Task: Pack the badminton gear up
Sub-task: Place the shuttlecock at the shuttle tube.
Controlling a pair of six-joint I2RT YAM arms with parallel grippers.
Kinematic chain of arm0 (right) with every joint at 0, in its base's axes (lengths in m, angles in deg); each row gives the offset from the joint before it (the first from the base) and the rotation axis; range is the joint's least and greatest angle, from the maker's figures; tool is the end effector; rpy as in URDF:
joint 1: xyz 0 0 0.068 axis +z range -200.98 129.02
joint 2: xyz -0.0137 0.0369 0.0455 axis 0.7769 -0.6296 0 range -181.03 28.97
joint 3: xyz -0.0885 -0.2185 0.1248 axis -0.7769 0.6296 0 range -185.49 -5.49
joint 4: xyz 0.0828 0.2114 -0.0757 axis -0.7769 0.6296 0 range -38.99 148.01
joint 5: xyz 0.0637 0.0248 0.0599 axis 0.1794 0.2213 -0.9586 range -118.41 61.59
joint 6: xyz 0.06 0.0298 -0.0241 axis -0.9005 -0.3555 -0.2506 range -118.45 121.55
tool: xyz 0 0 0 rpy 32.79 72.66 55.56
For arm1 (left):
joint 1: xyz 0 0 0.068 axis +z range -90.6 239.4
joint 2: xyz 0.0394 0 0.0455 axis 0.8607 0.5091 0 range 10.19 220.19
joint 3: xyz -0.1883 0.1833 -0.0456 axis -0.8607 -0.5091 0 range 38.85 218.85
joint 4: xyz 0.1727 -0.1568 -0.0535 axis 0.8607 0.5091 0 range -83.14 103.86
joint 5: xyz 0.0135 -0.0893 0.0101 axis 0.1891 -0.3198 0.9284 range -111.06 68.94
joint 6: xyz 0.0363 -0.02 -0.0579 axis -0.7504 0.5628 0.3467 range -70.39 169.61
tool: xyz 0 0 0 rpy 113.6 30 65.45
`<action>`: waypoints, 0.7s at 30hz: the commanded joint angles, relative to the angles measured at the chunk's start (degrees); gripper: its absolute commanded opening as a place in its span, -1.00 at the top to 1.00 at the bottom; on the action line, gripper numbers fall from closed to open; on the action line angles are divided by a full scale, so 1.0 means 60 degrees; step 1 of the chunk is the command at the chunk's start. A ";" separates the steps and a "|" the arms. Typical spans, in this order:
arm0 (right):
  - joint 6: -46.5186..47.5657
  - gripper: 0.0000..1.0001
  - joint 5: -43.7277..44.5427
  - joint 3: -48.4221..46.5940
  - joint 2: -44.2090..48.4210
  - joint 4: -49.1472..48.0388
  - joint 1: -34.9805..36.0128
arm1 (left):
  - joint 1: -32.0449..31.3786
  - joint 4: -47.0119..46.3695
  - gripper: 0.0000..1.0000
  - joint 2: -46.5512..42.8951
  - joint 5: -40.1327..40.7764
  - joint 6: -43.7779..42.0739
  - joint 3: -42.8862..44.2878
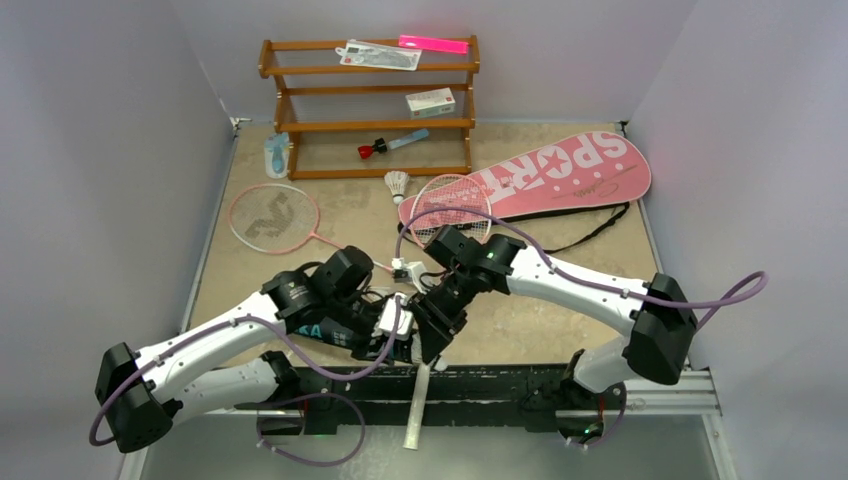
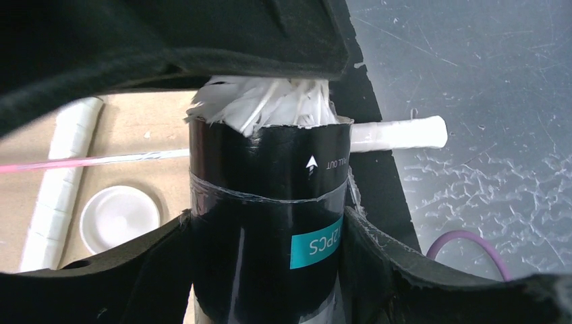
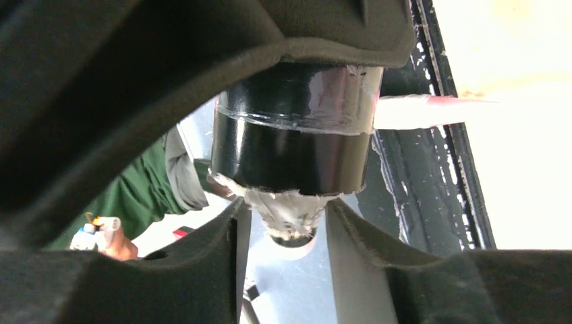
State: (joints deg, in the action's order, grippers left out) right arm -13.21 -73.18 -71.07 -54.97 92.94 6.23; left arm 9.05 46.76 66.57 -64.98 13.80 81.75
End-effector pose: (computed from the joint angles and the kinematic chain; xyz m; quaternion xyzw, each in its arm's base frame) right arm 0.1164 0.2569 0.2567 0.4146 -0.7978 -0.4371 0.0245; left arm 0.0810 -0.1612 0.2415 0.6872 0.5630 -0.3891 0.2440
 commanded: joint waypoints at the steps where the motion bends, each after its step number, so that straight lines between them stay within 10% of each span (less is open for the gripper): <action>1: 0.0183 -0.09 -0.0126 -0.0327 0.0378 -0.0328 -0.0021 | 0.0129 -0.0945 0.26 -0.0470 -0.0110 0.0367 0.0330; 10: -0.0618 -0.93 0.1714 -0.0084 0.1802 -0.0780 -0.0181 | 0.0515 -0.1215 0.26 -0.0600 -0.0169 0.0775 0.0328; 21: -0.1835 -0.98 0.4994 0.1716 0.4727 -0.2522 -0.0227 | 0.0972 -0.1633 0.28 -0.0916 0.1118 0.1552 0.0416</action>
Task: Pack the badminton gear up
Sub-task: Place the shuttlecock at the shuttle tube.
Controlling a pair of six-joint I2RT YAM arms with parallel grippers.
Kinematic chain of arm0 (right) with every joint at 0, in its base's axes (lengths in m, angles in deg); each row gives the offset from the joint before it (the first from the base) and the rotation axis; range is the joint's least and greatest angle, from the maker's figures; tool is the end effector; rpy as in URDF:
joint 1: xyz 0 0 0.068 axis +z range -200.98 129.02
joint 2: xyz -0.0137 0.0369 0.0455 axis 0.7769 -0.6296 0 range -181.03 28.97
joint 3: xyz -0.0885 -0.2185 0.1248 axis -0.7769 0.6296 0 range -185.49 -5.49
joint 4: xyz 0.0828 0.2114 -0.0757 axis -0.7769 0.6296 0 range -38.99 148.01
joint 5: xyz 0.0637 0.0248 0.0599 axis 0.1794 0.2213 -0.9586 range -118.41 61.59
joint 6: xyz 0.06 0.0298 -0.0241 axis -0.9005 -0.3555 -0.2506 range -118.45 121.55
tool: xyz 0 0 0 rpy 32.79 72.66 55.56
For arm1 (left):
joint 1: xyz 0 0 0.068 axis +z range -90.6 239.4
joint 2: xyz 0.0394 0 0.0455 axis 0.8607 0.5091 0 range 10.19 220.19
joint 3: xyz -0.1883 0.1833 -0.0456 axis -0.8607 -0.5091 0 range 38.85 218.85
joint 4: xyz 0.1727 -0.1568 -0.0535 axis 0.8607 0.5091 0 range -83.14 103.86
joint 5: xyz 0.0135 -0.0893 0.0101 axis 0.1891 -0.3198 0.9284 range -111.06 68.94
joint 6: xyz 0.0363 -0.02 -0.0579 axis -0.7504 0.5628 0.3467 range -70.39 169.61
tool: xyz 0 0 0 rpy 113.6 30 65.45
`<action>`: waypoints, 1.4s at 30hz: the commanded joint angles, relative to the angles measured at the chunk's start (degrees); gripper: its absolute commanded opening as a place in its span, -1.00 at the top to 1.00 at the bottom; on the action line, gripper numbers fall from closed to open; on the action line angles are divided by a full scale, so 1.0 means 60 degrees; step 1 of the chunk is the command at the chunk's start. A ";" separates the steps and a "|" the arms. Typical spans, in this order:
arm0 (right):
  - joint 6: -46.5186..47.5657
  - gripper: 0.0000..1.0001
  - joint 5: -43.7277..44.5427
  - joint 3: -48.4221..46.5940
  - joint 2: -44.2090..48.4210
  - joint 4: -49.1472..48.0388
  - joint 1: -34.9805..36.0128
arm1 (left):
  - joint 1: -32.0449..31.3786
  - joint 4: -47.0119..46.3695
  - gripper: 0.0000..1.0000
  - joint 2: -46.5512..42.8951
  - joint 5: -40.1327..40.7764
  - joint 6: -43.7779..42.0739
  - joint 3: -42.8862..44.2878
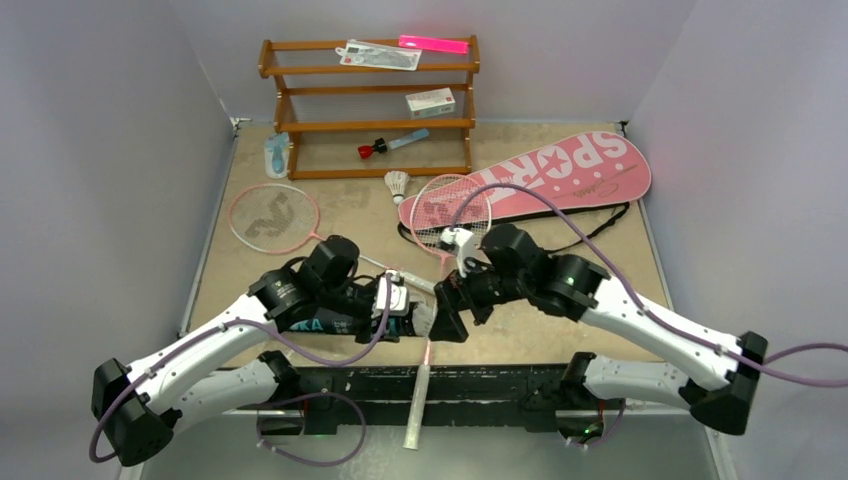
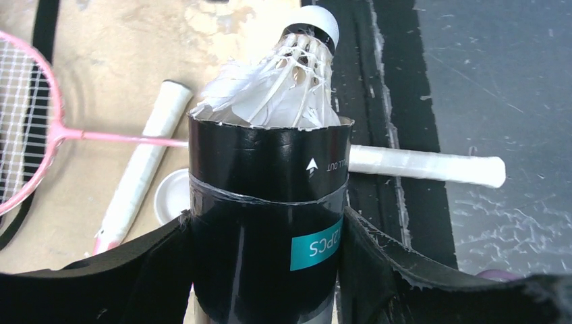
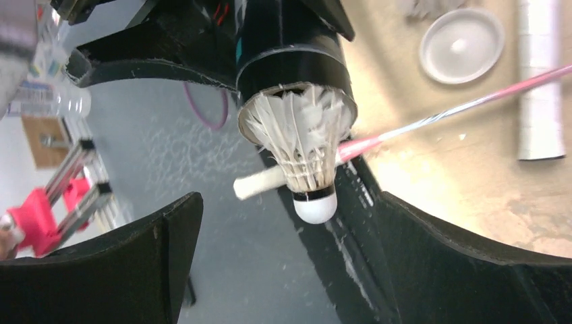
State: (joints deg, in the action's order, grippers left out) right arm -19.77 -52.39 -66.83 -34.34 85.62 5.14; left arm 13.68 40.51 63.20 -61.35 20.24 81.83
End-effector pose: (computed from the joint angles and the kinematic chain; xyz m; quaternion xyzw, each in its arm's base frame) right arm 0.1084 0.2041 0.3202 -0.3504 0.8059 0.4198 0.2269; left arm 0.0980 -0.1546 0.2579 0.6334 0.6019 -0.3660 0.3204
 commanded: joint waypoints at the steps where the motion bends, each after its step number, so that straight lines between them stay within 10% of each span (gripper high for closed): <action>1: -0.0774 -0.97 0.1824 0.1299 0.1654 -0.1924 -0.0050 | 0.0246 -0.0652 0.28 -0.0483 0.0562 0.0515 0.0383; 19: -0.1452 -0.60 0.1934 0.5272 0.4148 -0.8836 -0.0047 | 0.0500 -0.1253 0.26 -0.1502 0.1003 0.0661 0.0206; 42: -0.1665 -0.09 0.1492 0.5745 0.3740 -0.8958 -0.0016 | 0.0630 -0.1334 0.26 -0.1614 0.0797 0.0606 0.0182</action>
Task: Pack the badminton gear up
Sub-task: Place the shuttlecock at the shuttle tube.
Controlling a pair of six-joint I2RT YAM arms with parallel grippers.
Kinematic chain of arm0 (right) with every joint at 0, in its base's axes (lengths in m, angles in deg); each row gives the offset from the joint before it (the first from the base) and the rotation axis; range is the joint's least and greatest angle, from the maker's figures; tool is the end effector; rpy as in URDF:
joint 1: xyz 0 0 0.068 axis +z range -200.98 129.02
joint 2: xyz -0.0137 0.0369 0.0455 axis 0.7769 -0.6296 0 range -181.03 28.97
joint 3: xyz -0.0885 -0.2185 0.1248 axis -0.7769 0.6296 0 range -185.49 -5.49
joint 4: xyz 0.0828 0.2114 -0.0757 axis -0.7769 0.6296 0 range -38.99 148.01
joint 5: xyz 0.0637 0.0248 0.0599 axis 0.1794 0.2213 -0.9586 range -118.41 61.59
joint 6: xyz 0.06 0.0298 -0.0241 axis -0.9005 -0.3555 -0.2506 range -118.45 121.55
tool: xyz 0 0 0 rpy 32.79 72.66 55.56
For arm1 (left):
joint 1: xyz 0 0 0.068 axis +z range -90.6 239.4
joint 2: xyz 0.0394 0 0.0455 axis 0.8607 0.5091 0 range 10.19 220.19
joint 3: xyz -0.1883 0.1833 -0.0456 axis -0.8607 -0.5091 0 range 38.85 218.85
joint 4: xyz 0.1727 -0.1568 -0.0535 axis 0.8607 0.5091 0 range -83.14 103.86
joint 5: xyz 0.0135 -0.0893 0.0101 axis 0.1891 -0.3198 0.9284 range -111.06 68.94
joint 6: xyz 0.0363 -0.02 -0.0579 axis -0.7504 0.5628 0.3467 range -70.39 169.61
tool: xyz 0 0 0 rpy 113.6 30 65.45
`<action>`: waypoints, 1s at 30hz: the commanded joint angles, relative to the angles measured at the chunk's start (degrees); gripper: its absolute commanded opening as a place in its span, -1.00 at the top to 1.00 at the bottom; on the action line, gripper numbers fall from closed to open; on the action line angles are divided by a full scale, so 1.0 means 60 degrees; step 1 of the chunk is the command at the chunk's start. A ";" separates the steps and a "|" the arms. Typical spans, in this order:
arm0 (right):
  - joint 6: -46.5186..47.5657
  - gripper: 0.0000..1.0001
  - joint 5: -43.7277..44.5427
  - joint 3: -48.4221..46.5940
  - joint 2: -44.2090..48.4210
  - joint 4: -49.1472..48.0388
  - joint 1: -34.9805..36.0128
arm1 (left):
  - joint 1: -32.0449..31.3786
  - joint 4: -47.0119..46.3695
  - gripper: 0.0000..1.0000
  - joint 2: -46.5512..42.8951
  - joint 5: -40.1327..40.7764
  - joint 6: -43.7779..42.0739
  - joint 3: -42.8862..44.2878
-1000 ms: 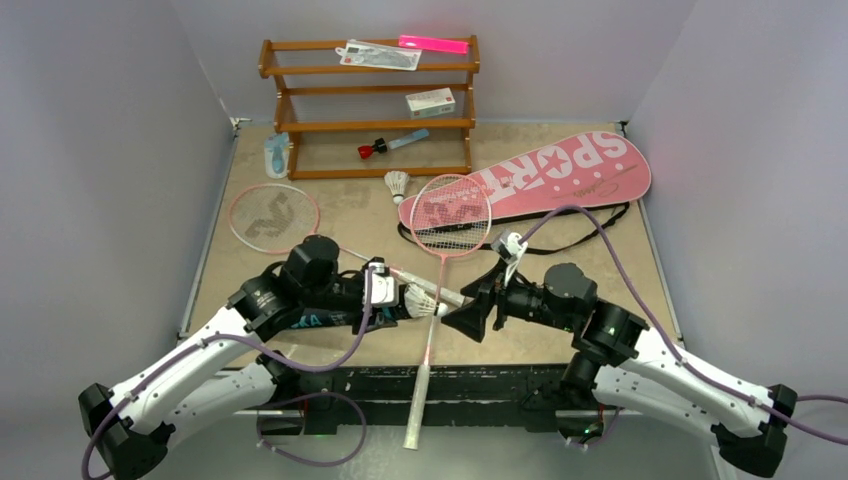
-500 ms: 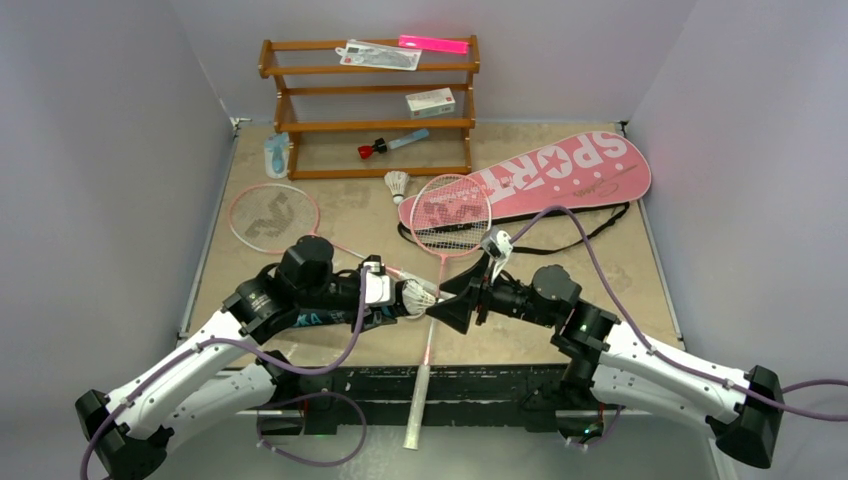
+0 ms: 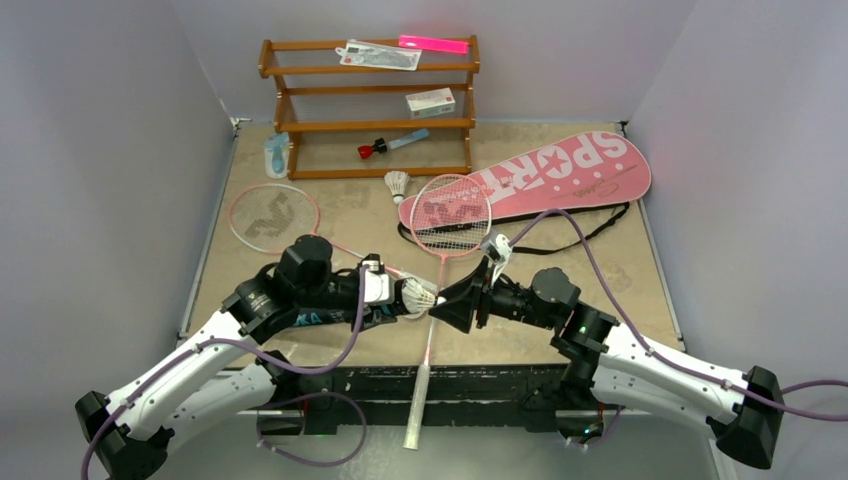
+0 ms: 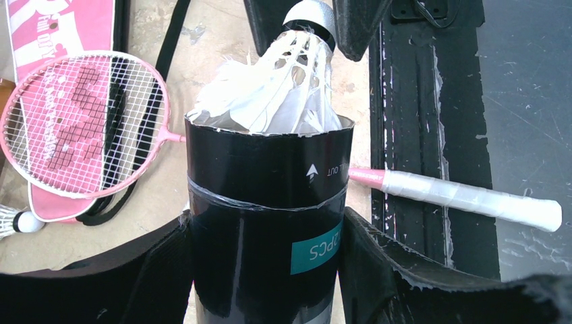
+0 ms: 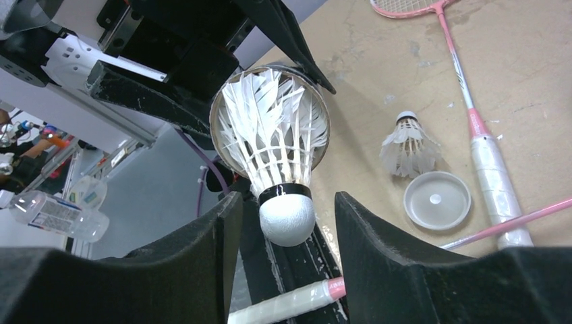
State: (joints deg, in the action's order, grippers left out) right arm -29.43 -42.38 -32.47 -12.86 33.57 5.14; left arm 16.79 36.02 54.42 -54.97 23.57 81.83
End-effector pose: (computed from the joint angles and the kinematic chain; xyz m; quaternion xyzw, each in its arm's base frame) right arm 0.0930 0.1639 0.2926 -0.2351 0.6502 0.5553 0.4622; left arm 0.0984 -0.1347 0.2863 0.5877 0.6039 -0.3189 0.4338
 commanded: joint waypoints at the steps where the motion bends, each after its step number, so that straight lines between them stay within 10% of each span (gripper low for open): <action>1: -0.0046 -0.03 -0.0168 0.0015 0.0159 -0.0275 -0.0014 | 0.0114 -0.0599 0.26 -0.0143 -0.0290 0.0049 0.0178; 13: 0.0145 0.76 -0.0284 -0.0764 0.0062 0.1255 -0.0027 | 0.0144 -0.0519 0.26 -0.0106 -0.0525 -0.0107 0.0177; 30: 0.0992 0.97 -0.1298 -0.2423 -0.0883 0.3897 -0.0020 | 0.0143 -0.0116 0.25 0.0473 -0.1453 -0.0527 0.0297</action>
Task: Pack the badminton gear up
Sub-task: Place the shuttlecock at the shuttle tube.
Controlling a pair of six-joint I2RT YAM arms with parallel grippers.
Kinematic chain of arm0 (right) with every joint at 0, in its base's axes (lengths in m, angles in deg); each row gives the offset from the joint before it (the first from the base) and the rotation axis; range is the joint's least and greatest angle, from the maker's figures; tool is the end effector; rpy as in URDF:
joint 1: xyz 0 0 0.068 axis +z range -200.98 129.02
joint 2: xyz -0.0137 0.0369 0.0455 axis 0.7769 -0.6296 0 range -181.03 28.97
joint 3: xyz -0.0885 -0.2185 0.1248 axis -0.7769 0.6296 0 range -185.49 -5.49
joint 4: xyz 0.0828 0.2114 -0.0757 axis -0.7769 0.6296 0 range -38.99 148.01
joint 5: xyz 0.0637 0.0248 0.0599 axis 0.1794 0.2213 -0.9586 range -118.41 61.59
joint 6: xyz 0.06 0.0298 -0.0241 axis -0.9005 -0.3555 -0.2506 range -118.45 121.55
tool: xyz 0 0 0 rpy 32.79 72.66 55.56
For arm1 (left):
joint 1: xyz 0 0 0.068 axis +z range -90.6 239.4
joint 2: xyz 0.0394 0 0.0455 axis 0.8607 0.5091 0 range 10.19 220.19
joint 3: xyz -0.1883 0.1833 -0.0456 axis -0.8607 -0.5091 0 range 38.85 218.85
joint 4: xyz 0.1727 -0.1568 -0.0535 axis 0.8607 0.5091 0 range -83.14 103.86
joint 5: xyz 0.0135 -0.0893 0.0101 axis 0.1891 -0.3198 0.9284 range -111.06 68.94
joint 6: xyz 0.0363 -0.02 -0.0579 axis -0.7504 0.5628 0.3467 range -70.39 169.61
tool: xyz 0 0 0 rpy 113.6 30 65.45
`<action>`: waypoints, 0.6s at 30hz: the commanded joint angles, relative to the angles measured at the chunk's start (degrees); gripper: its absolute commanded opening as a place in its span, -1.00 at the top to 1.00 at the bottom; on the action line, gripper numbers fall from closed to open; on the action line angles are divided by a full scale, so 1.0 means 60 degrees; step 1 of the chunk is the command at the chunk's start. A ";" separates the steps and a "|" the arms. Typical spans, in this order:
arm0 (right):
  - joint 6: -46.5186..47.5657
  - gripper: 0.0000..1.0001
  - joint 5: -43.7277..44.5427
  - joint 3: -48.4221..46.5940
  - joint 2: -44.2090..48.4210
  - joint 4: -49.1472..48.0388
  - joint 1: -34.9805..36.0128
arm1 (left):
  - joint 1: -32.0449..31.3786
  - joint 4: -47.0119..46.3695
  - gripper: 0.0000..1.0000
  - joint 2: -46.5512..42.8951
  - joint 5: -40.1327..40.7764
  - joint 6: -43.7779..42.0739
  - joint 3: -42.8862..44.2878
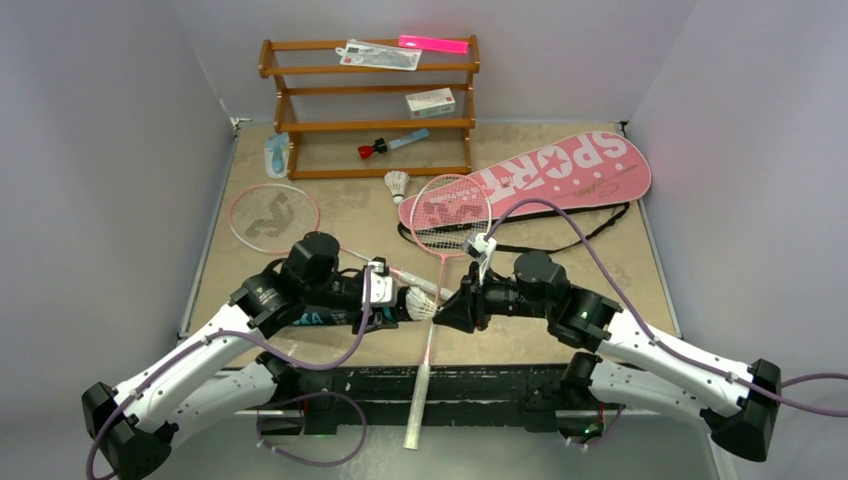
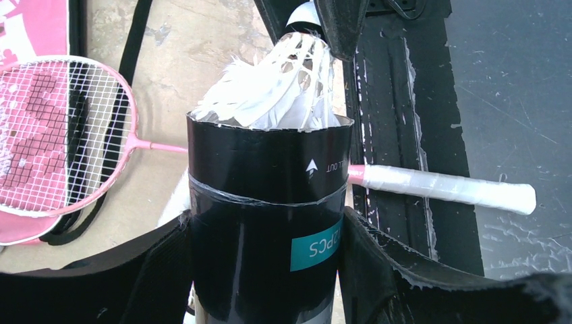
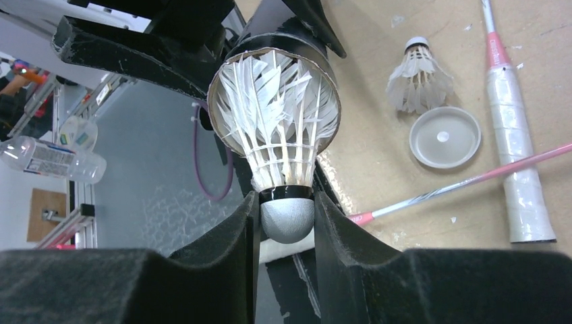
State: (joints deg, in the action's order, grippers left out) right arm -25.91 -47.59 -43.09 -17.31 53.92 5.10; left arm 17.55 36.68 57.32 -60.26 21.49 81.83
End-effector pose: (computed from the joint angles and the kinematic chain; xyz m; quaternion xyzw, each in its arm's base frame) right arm 0.0936 0.1737 0.2997 -0.2909 0.7143 0.5115 0.3788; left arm 0.1011 -0.1400 0.2794 0.6059 0.5911 -0.3469 0.4038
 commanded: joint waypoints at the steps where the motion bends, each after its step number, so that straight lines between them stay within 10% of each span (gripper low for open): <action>1: 0.0438 0.98 -0.0436 -0.0693 -0.0155 0.0586 -0.0016 | 0.0016 -0.0230 0.25 -0.0029 -0.0571 -0.0170 0.0286; 18: 0.0938 1.00 -0.0971 -0.1628 -0.0608 0.2318 -0.0018 | 0.0016 -0.0153 0.26 0.0097 -0.1247 -0.0434 0.0281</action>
State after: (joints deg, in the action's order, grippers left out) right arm -22.24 -51.10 -49.91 -20.68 66.21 4.88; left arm 17.55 38.14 59.55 -64.74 19.96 81.86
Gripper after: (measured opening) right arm 0.326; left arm 0.645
